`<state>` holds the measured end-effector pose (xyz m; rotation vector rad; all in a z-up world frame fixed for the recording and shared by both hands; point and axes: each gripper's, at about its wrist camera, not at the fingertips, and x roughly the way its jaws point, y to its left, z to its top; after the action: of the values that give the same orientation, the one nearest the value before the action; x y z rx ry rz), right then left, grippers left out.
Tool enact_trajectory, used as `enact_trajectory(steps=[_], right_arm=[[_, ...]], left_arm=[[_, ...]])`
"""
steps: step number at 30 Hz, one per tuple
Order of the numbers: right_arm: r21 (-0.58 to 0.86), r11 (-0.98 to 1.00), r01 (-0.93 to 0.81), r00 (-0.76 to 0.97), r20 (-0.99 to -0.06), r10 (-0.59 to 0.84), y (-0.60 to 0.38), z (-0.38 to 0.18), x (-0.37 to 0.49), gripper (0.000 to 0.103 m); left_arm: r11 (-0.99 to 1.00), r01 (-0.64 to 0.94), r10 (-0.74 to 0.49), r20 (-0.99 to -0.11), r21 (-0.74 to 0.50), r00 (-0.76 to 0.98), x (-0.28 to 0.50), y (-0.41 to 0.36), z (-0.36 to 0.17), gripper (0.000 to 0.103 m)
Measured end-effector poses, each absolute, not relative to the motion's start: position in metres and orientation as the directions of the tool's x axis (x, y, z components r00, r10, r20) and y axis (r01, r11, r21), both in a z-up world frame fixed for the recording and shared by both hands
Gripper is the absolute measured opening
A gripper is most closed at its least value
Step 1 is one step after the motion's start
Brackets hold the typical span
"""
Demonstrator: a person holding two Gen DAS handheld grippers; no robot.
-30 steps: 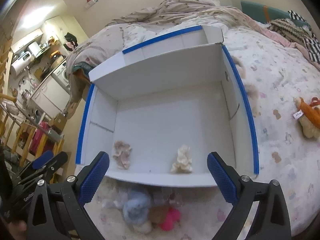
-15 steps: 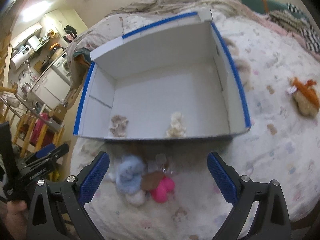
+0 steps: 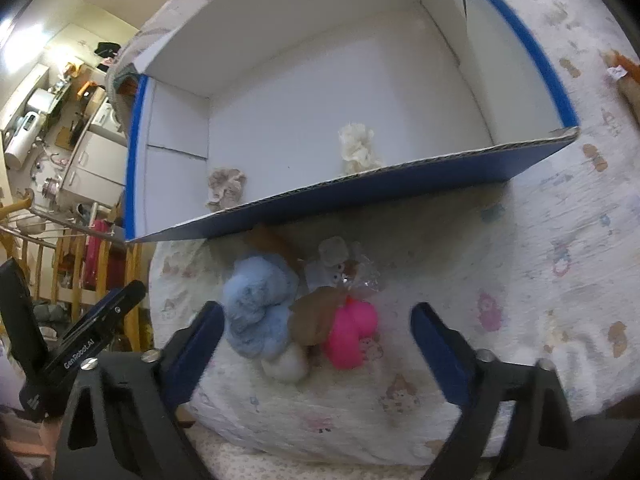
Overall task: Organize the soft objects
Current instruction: 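Grasp the white sock with the left tool while the right tool grasps the small tan piece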
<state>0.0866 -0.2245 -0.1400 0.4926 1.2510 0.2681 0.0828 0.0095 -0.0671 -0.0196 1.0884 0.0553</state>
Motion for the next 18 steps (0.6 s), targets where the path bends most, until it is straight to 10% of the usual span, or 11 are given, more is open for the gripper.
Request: enact_trajectory(steps=[5, 8, 12, 18], right_arm=[[0.464, 0.881, 0.091, 0.249, -0.867, 0.431, -0.215, -0.154, 0.094, 0.053], [0.454, 0.889, 0.059, 0.233, -0.872, 0.430, -0.205, -0.157, 0.097, 0.048], [0.421, 0.907, 0.012, 0.233, -0.883, 0.406, -0.195, -0.157, 0.101, 0.009], [0.473, 0.881, 0.017, 0.296, -0.844, 0.447, -0.211, -0.141, 0.097, 0.008]], left_arm=[[0.996, -0.081, 0.002, -0.922, -0.032, 0.388, 0.092, 0.011, -0.081, 0.069], [0.995, -0.079, -0.034, -0.938, -0.065, 0.345, 0.094, 0.008, -0.091, 0.069], [0.991, -0.071, -0.090, -0.960, -0.112, 0.267, 0.099, -0.002, -0.110, 0.069], [0.989, -0.092, -0.093, -0.965, -0.119, 0.246, 0.102, -0.006, -0.117, 0.069]])
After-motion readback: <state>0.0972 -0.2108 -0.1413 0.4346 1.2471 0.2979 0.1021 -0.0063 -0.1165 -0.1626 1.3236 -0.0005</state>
